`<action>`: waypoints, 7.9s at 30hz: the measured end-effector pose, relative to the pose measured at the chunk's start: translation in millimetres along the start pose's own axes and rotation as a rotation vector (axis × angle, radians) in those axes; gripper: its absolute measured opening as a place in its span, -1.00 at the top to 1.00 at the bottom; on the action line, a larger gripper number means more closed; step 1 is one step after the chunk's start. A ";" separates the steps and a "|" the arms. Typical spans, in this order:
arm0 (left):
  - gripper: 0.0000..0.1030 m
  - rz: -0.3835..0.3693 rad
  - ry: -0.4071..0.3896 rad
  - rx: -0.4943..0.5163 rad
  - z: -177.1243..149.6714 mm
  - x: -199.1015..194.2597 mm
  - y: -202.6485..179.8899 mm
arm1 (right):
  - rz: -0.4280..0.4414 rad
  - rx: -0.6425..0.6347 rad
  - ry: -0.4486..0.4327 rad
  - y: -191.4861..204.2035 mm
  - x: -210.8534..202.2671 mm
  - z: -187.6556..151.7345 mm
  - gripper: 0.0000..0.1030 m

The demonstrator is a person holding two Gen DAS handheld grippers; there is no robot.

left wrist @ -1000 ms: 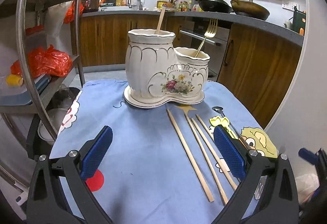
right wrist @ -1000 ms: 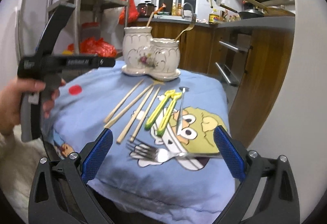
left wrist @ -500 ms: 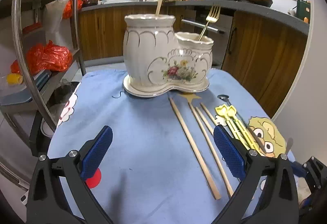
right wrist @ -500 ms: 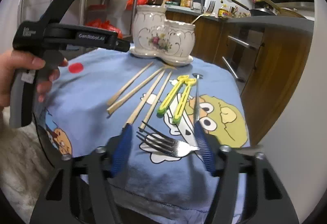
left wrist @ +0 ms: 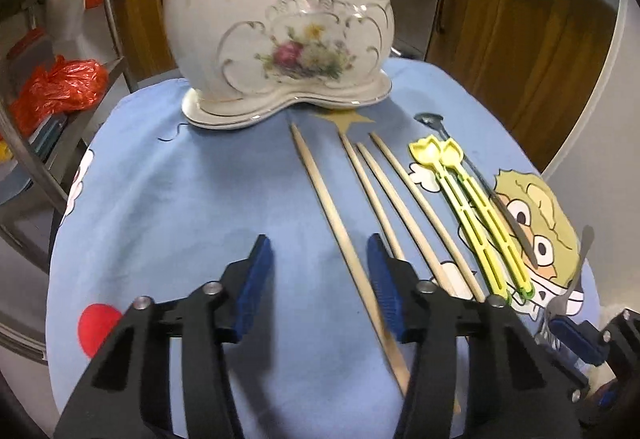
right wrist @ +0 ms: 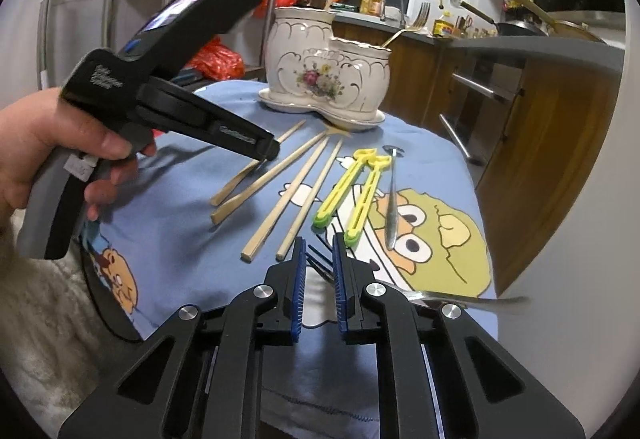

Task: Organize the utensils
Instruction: 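Grasp another wooden chopstick with the left tool while the right tool grasps the silver fork, then carry the chopstick in the left tool while the right tool carries the silver fork to the holder, then open the left tool over the large cup while the right tool releases the fork into the small cup, then withdraw both open tools from the holder toward the utensils on the cloth, then grasp a wooden chopstick with the left tool while the right tool grasps the silver spoon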

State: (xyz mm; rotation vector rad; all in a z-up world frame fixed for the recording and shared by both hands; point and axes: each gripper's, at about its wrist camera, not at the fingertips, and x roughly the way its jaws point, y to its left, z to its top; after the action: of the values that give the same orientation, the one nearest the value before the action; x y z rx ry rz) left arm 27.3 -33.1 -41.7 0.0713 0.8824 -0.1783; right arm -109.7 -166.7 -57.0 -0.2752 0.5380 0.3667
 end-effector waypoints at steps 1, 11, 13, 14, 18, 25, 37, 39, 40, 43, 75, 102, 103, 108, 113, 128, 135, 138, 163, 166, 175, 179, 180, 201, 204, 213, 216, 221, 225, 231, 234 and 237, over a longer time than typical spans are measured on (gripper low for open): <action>0.17 0.013 -0.001 0.011 0.3 1.2 -2.3 | -0.004 -0.005 0.000 1.0 0.3 0.4 0.70; 0.81 0.043 -0.012 0.060 -1.1 0.4 -6.8 | -0.050 -0.057 -0.001 7.6 5.6 0.9 0.72; 0.82 0.034 -0.012 0.056 -1.8 -1.0 -4.7 | -0.059 -0.078 -0.020 10.1 2.7 2.7 0.79; 0.83 0.030 -0.011 0.053 -1.4 -1.3 -3.5 | -0.056 -0.086 -0.029 11.4 1.0 3.0 0.79; 0.87 0.003 -0.012 0.038 0.7 -1.7 3.2 | -0.048 -0.113 -0.088 14.6 -14.9 9.5 0.84; 0.88 -0.036 -0.022 0.035 2.9 -5.0 8.6 | 0.004 -0.070 -0.156 1.1 -41.0 38.3 0.90; 0.93 -0.052 -0.061 0.048 6.4 -22.8 20.1 | 0.173 0.154 -0.207 -52.7 -61.1 98.5 0.94; 0.93 -0.060 -0.073 0.041 6.7 -25.2 23.1 | 0.191 0.180 -0.209 -58.4 -58.3 104.2 0.94; 0.93 -0.065 -0.080 0.036 7.3 -27.1 24.9 | 0.206 0.198 -0.212 -62.6 -56.5 107.7 0.94; 0.93 -0.084 -0.130 0.032 9.8 -37.8 27.2 | 0.237 0.227 -0.223 -68.5 -54.9 116.4 0.94; 0.87 -0.216 0.074 0.199 10.5 -27.1 33.6 | 0.399 0.318 -0.236 -94.7 -3.9 161.1 0.94; 0.92 -0.268 -0.168 0.252 38.6 -54.8 25.4 | 0.434 0.315 -0.306 -101.4 -5.1 179.6 0.94; 0.92 -0.275 -0.211 0.241 42.6 -64.6 29.1 | 0.439 0.322 -0.319 -104.5 -3.9 185.4 0.94; 0.92 -0.307 -0.449 0.156 77.7 -107.9 55.5 | 0.480 0.370 -0.358 -118.8 7.6 214.3 0.94; 0.92 -0.314 -0.617 0.027 129.5 -111.9 77.5 | 0.520 0.439 -0.426 -136.3 24.5 244.4 0.94; 0.92 -0.161 -0.794 -0.130 173.2 -41.6 94.5 | 0.506 0.491 -0.475 -140.5 79.6 243.5 0.94; 0.92 -0.174 -0.697 -0.142 145.5 -32.0 101.8 | 0.510 0.529 -0.373 -137.3 111.0 231.2 0.94; 0.92 -0.181 -0.660 -0.127 141.8 -30.5 100.8 | 0.499 0.541 -0.358 -137.4 115.7 227.4 0.93; 0.41 -0.116 -0.642 -0.084 139.2 -27.5 98.0 | 0.429 0.558 -0.366 -149.0 158.4 234.8 0.89; 0.37 -0.109 -0.638 -0.075 138.7 -27.9 96.4 | 0.429 0.567 -0.362 -149.7 159.2 233.4 0.61; 0.14 -0.099 -0.625 -0.079 132.8 -32.8 97.4 | 0.464 0.534 -0.391 -144.5 139.2 233.1 0.06; -0.07 -0.073 -0.608 -0.081 127.6 -42.8 95.9 | 0.468 0.502 -0.400 -138.4 118.7 234.0 -0.22; -0.13 -0.068 -0.606 -0.081 125.9 -46.0 95.0 | 0.465 0.496 -0.402 -137.3 110.9 234.0 -0.35; -0.89 0.044 -0.559 -0.090 50.5 -108.5 69.4 | 0.157 0.494 -0.256 -138.9 34.7 152.6 -0.90; -0.89 0.039 -0.530 -0.091 39.4 -105.5 65.4 | 0.082 0.488 -0.168 -137.8 39.8 137.2 -0.90; -0.89 0.003 -0.406 -0.127 17.0 -84.5 54.5 | -0.056 0.413 -0.051 -132.4 48.0 99.8 -0.90; -0.89 0.015 -0.375 -0.094 12.3 -76.5 46.3 | -0.077 0.427 -0.035 -138.9 46.6 88.6 -0.90; -0.89 0.009 -0.349 -0.050 9.0 -69.1 33.8 | -0.135 0.434 -0.023 -147.9 42.9 76.0 -0.90; -0.89 0.005 -0.339 -0.032 9.7 -67.6 27.8 | -0.149 0.448 -0.033 -152.4 39.0 70.9 -0.90; -0.88 -0.036 -0.274 0.009 11.0 -57.8 11.8 | -0.062 0.448 0.055 -146.4 54.8 72.7 -0.90; -0.80 -0.060 -0.230 0.032 10.6 -51.2 1.9 | -0.008 0.433 0.105 -141.4 64.9 74.1 -0.90; -0.56 -0.064 -0.170 0.069 9.0 -40.8 -8.0 | 0.002 0.418 0.123 -138.8 70.4 76.3 -0.86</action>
State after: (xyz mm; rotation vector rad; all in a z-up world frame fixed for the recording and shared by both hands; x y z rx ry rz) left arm 7.3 -37.1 -4.3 0.0906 0.7096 -0.2702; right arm 37.0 -246.2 -10.3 0.1074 0.7212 0.2321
